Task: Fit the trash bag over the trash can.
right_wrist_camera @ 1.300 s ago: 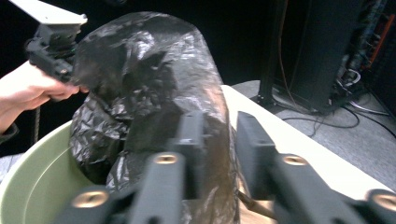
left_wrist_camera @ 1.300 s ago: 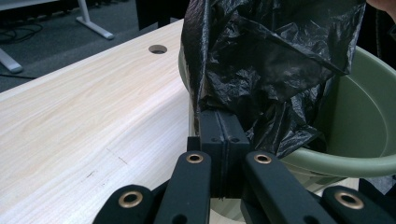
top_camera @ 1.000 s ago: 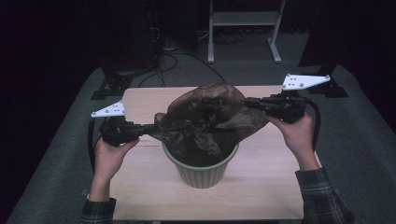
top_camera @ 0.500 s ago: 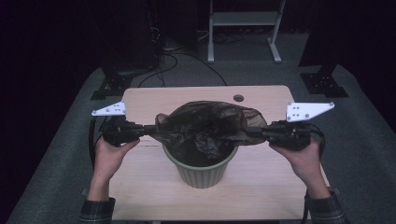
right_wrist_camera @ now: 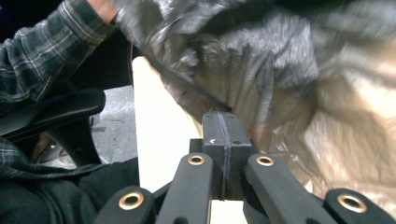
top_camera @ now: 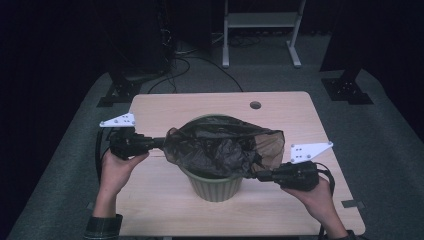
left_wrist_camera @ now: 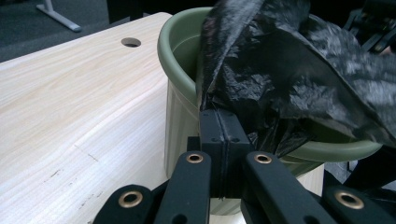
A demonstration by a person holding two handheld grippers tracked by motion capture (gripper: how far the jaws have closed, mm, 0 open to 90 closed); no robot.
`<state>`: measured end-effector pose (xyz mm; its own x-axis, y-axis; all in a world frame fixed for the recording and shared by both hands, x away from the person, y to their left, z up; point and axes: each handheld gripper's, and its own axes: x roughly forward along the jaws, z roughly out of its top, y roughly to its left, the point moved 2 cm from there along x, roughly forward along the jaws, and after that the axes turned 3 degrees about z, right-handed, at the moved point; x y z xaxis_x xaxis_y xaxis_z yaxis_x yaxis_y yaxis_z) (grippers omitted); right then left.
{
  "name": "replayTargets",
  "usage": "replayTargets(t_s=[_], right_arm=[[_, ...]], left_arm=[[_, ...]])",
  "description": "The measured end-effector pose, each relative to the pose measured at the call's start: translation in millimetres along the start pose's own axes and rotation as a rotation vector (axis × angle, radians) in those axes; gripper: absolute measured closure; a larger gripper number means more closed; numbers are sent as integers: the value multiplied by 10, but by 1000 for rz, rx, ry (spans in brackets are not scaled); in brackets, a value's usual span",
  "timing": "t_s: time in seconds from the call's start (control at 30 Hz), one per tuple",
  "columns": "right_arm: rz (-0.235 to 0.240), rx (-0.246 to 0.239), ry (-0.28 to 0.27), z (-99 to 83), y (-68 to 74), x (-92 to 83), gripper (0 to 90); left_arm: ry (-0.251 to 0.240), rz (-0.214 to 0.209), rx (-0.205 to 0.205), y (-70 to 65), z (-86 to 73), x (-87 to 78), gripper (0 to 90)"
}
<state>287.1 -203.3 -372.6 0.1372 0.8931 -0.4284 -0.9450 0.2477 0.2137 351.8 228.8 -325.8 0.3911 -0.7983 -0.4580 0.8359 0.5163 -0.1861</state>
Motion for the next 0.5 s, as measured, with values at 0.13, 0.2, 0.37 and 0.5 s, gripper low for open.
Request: replayTargets(t_s=[0.13,0.2,0.37,0.5], right_arm=[[2,32,52,-140,-76,158,898],[-9,43,80,-208,-116,226,899],[-55,69,137,-358,-212,305,899],[-68,71,116,-369,-206,231,844]], left_arm=[[5,8,-2,7,-8,10,900],[7,13,-5,19,-12,12,899],[16,26,-6,39,-24,26,900],[17,27,2,26,-14,25,900]])
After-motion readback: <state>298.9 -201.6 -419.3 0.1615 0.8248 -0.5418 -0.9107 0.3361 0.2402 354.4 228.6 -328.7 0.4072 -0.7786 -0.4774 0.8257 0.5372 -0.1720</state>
